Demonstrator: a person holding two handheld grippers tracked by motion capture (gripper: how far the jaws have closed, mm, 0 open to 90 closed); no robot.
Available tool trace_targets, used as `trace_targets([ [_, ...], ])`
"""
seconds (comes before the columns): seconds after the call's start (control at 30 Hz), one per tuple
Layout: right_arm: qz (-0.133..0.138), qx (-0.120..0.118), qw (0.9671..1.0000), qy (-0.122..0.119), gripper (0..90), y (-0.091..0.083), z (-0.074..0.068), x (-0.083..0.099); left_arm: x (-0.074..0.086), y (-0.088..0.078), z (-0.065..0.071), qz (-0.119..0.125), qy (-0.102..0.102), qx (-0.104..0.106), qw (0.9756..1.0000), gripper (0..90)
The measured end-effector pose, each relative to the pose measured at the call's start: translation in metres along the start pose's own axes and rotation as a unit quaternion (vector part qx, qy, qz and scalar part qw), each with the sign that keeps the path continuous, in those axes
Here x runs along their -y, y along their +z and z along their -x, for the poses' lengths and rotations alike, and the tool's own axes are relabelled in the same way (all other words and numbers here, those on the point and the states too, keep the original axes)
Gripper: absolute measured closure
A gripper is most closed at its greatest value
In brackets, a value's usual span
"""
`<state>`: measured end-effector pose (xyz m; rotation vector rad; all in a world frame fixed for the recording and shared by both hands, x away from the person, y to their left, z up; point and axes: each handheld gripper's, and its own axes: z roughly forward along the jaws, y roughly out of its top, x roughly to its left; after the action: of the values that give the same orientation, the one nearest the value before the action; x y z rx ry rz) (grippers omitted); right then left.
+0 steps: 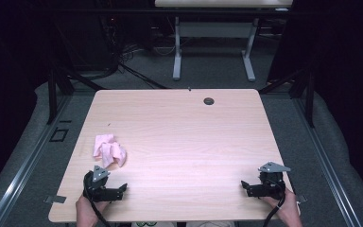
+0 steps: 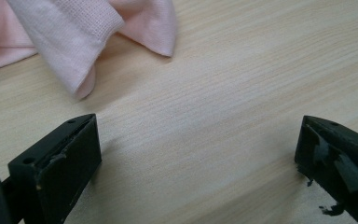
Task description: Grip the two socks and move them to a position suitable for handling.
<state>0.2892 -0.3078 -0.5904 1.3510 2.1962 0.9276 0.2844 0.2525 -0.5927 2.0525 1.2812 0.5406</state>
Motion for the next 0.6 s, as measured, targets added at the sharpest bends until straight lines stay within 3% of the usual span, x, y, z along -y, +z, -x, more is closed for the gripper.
trace_targets([
  [0.4,-0.002,0.008,1.0,0.005,0.0,0.0019,-0.0015,-0.0022,0.0,0.0002,0.0008,0.001,-0.006,-0.004,1.0,0.4],
  [0.6,-0.001,0.01,0.9999,0.009,0.0,0.002,-0.0014,-0.0023,-0.0028,0.0027,0.0013,0.001,-0.026,-0.024,0.9994,0.5],
])
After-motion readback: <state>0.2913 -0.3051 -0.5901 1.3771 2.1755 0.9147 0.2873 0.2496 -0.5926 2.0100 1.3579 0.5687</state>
